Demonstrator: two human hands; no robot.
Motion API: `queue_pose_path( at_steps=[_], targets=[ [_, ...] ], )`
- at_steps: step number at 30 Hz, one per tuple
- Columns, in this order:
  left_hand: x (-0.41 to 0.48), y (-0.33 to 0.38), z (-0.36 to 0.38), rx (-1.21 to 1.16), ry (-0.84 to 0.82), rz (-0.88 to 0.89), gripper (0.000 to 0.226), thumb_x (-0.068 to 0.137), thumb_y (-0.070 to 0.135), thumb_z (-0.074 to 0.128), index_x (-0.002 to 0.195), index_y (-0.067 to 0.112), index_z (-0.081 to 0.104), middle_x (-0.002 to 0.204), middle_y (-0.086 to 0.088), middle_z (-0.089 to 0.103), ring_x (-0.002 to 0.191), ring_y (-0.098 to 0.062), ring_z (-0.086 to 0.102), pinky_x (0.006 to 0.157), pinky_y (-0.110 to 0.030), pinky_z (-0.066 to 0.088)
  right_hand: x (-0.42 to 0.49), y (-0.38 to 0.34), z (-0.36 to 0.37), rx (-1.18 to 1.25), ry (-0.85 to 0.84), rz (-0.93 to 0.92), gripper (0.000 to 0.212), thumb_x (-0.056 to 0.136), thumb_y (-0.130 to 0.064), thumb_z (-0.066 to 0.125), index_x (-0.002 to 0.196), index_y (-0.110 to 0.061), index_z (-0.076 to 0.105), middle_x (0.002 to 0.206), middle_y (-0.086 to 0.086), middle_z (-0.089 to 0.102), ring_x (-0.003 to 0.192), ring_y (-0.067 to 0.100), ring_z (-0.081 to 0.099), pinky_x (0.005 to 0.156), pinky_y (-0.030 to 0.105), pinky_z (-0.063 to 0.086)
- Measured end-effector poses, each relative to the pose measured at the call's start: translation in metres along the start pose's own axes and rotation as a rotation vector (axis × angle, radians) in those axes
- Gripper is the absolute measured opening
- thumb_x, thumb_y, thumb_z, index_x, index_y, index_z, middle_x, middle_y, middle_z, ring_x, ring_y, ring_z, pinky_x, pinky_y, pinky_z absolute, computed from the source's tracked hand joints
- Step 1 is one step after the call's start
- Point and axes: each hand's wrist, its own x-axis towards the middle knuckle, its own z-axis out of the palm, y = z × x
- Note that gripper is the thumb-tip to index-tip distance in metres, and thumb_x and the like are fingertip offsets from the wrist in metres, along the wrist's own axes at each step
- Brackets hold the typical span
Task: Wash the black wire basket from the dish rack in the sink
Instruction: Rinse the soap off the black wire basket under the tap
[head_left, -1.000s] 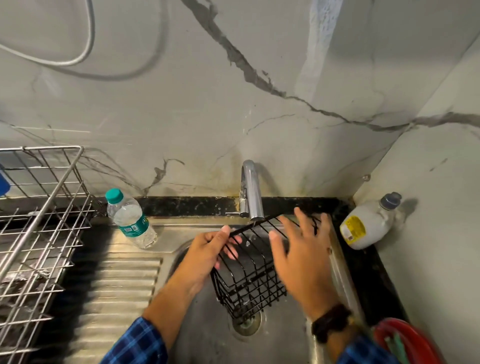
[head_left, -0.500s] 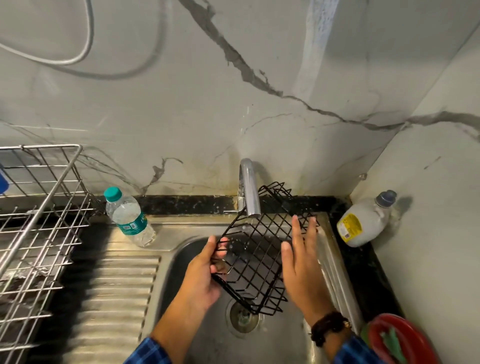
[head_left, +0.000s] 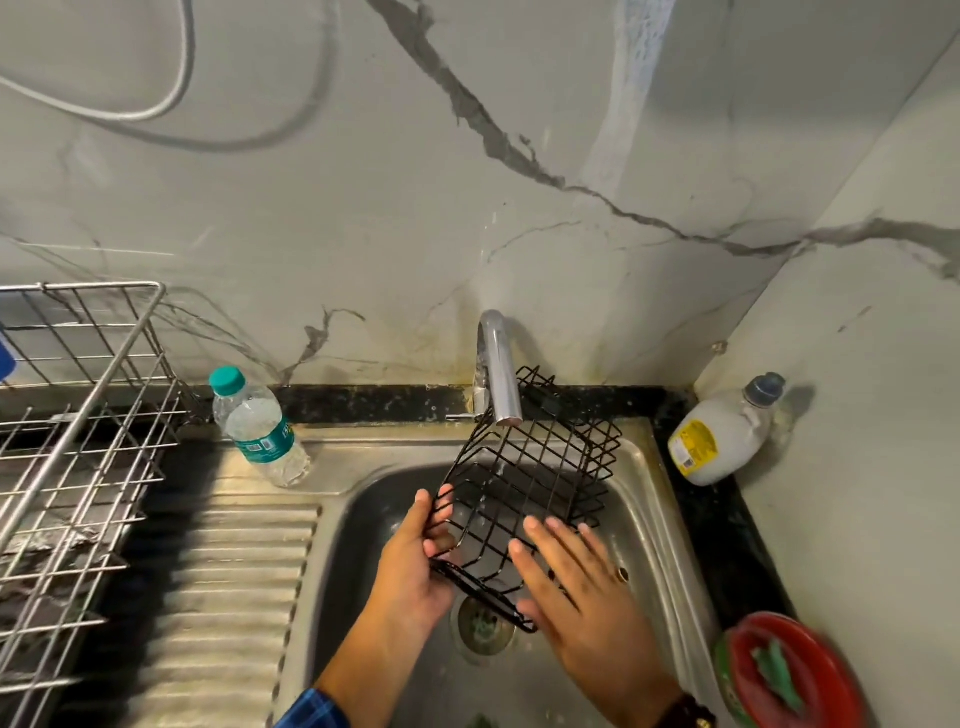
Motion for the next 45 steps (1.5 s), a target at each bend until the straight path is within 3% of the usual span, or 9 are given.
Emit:
queue_pose_path(
  at_steps=[5,8,11,15,19,23,31,40,45],
  targets=[
    [-0.011,-0.015,0.001,0.045,0.002,-0.016,0.028,0.102,0.029,0.053,0.094,0.009,0.072,0.058,0.006,0.059,0.03,0.0,0.037,0.032,-0.012,0.029,-0.003,0.006,-0.018,0.001,0.068,0.048,0.022,0.099,-0.019,0.049,0.11,-0.022,0.069,0.119,-0.005,0.065,0.083,0.02,0.066,0.064,0.032,0.054],
    [-0.017,-0.016,0.0,0.025,0.015,-0.021,0.028,0.103,0.028,0.052,0.095,0.008,0.071,0.057,0.006,0.059,0.03,0.0,0.037,0.032,-0.012,0.03,0.002,-0.006,-0.025,0.038,0.08,0.247,0.024,0.098,-0.019,0.051,0.111,-0.017,0.072,0.119,0.0,0.066,0.098,0.014,0.065,0.082,0.021,0.053],
    [-0.019,-0.019,-0.003,-0.03,0.027,-0.057,0.028,0.103,0.031,0.052,0.091,0.011,0.067,0.047,0.007,0.051,0.03,-0.002,0.036,0.034,-0.012,0.028,0.028,-0.013,-0.029,0.341,0.137,0.869,0.032,0.101,-0.035,0.05,0.128,-0.021,0.061,0.14,0.003,0.049,0.126,0.015,0.05,0.094,0.016,0.041],
    [-0.023,-0.025,-0.003,-0.028,0.057,-0.096,0.029,0.103,0.032,0.051,0.091,0.012,0.069,0.044,0.007,0.047,0.034,-0.003,0.037,0.038,-0.014,0.032,0.037,-0.008,-0.027,1.306,0.018,1.556,0.062,0.083,-0.071,0.058,0.128,-0.029,0.051,0.127,0.005,0.057,0.111,0.023,0.06,0.075,0.035,0.055],
    [-0.026,-0.012,-0.005,0.694,0.12,0.166,0.044,0.108,0.041,0.034,0.126,0.016,0.066,0.101,0.002,0.074,0.087,-0.011,0.064,0.079,-0.024,0.05,0.018,-0.003,-0.032,1.454,-0.112,1.484,0.09,0.076,-0.061,0.075,0.149,-0.029,0.034,0.116,0.003,0.057,0.089,0.018,0.059,0.063,0.03,0.051],
    [-0.044,-0.007,0.003,1.101,-0.243,0.349,0.053,0.099,0.069,0.03,0.142,0.045,0.051,0.139,0.023,0.057,0.133,0.0,0.047,0.114,-0.033,0.031,0.011,-0.001,-0.028,1.457,-0.052,1.421,0.092,0.068,-0.064,0.08,0.145,-0.034,0.041,0.133,-0.002,0.054,0.097,0.02,0.061,0.069,0.031,0.051],
    [-0.043,-0.016,0.023,1.428,0.06,0.48,0.046,0.086,0.064,0.061,0.099,0.02,0.059,0.094,0.003,0.069,0.089,-0.016,0.066,0.084,-0.037,0.054,0.011,-0.016,-0.041,1.103,-0.065,1.112,0.078,0.086,-0.064,0.06,0.153,-0.043,0.025,0.157,-0.014,0.035,0.141,0.009,0.037,0.117,0.044,0.031],
    [-0.048,-0.027,0.007,1.578,0.124,0.612,0.04,0.106,0.042,0.038,0.102,0.008,0.059,0.084,-0.001,0.062,0.077,-0.019,0.06,0.06,-0.031,0.04,0.013,-0.037,-0.031,0.341,-0.03,0.994,0.043,0.102,-0.039,0.043,0.144,-0.029,0.041,0.121,0.003,0.055,0.089,0.015,0.059,0.067,0.017,0.041],
    [-0.063,-0.021,0.005,1.531,-0.047,0.696,0.027,0.108,0.037,0.034,0.097,0.021,0.053,0.089,0.009,0.059,0.064,-0.012,0.067,0.049,-0.017,0.051,0.038,-0.004,-0.017,0.365,-0.114,1.207,0.061,0.095,-0.056,0.043,0.142,-0.018,0.04,0.141,0.014,0.048,0.123,0.031,0.052,0.088,0.043,0.051]
  ],
)
